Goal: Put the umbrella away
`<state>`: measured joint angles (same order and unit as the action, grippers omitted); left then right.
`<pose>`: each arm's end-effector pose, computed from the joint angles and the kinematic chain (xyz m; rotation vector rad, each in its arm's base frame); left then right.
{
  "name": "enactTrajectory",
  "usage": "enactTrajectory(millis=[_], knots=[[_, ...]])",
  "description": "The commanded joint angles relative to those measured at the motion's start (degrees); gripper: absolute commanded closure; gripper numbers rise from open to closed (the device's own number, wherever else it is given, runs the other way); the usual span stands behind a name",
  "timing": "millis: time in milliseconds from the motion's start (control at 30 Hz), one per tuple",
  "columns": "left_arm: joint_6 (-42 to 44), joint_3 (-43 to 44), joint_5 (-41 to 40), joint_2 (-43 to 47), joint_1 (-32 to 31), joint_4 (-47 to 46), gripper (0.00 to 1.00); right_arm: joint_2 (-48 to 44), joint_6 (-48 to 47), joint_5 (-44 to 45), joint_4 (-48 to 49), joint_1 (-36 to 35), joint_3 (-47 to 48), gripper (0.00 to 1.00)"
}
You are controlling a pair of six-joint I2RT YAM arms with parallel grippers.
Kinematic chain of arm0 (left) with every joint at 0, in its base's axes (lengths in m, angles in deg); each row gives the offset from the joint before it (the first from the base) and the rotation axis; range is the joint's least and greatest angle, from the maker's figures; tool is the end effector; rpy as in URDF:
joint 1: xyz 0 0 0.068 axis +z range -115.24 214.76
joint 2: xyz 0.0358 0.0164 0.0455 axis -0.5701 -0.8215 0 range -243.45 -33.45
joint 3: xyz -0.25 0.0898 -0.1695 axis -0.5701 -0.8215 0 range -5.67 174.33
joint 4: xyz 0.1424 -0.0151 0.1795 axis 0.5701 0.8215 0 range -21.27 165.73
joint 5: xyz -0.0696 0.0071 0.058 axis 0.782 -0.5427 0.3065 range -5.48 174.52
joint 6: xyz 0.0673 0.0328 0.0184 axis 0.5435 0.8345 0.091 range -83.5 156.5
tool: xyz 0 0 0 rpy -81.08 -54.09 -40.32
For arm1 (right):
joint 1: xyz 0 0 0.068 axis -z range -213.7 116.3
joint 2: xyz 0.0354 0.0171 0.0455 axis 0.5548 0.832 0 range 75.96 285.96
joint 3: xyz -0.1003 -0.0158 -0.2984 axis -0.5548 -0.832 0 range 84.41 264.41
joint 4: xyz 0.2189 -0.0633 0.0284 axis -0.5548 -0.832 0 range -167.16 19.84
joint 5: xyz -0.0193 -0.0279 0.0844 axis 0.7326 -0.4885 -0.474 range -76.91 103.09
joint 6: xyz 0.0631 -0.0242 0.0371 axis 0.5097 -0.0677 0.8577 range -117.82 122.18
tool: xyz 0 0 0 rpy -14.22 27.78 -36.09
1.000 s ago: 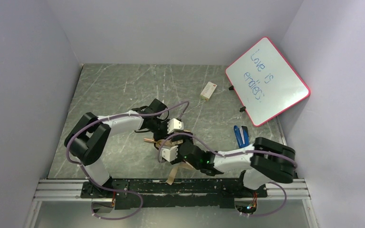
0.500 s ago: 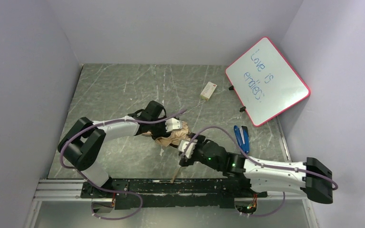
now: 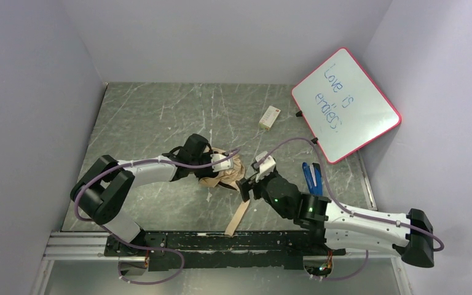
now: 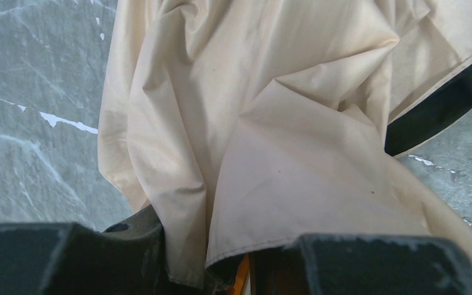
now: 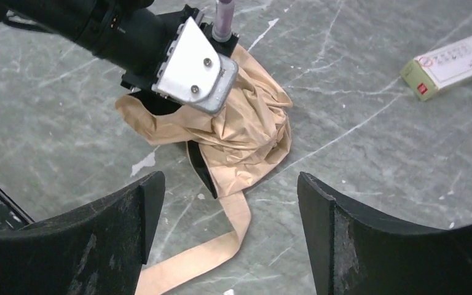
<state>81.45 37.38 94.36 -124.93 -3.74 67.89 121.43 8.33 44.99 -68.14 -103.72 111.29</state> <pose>0.2327 -0.1994 0.2008 1.6500 1.7303 -0.1533 0.0830 0.1268 0.2856 -0.6250 1.7262 0.4222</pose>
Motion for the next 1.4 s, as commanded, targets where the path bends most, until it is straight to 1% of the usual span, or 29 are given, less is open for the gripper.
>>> enactTrajectory(millis=[0, 133, 200, 233, 300, 400, 433, 567, 667, 733, 800, 967, 1100, 1233, 1367], knots=[[1.9, -1.2, -5.0, -0.1, 0.3, -1.8, 0.95, 4.4, 12.4, 2.3, -10.1, 0.4, 6.6, 0.18], [2.4, -1.5, -6.3, -0.3, 0.3, -2.5, 0.95, 8.5, 17.7, 1.5, -16.9, 0.4, 10.7, 0.17], [2.4, -1.5, -6.5, -0.3, 0.3, -2.6, 0.95, 9.2, 22.7, 1.5, -20.9, 1.9, 11.2, 0.19], [2.4, -1.4, -6.4, -0.3, 0.4, -2.5, 0.95, 9.0, 24.1, -0.6, -21.6, 3.4, 10.4, 0.20], [2.4, -1.2, -6.4, -0.6, 0.4, -2.3, 0.95, 7.6, 26.3, -7.2, -20.4, 8.3, 7.3, 0.23], [2.3, -0.9, -6.3, -0.9, 0.4, -1.9, 0.95, 5.8, 29.9, -17.4, -18.0, 18.5, 2.4, 0.28], [2.3, -0.8, -6.2, -1.0, 0.3, -1.9, 0.95, 5.5, 30.5, -19.1, -16.9, 19.8, 1.0, 0.29], [2.3, -0.4, -5.9, -1.4, 0.3, -1.6, 0.95, 6.7, 34.4, -23.5, -11.5, 20.4, -2.5, 0.30], [2.3, 0.1, -5.8, -2.0, 0.3, -1.2, 0.95, 9.2, 41.2, -26.3, -7.0, 20.1, -5.0, 0.34], [2.3, 0.3, -5.8, -2.2, 0.3, -1.0, 0.95, 10.4, 44.3, -25.4, -5.1, 18.8, -6.5, 0.36], [2.3, 0.3, -5.6, -2.1, 0.3, -1.1, 0.95, 11.5, 46.4, -20.5, -4.5, 16.3, -7.7, 0.36], [2.3, 0.5, -5.4, -2.1, 0.3, -1.0, 0.95, 15.7, 48.7, -15.2, -3.5, 11.6, -7.3, 0.38], [2.3, 0.8, -5.3, -2.3, 0.3, -0.6, 0.95, 20.3, 51.9, -10.2, -4.2, 7.3, -5.6, 0.44], [2.3, 0.8, -5.1, -2.2, 0.3, -0.7, 0.95, 24.4, 54.8, -7.1, -4.1, 5.9, -4.9, 0.52], [2.2, 1.1, -4.9, -2.5, 0.3, -0.5, 0.95, 27.5, 55.5, -6.0, -2.5, 5.8, -4.4, 0.56]])
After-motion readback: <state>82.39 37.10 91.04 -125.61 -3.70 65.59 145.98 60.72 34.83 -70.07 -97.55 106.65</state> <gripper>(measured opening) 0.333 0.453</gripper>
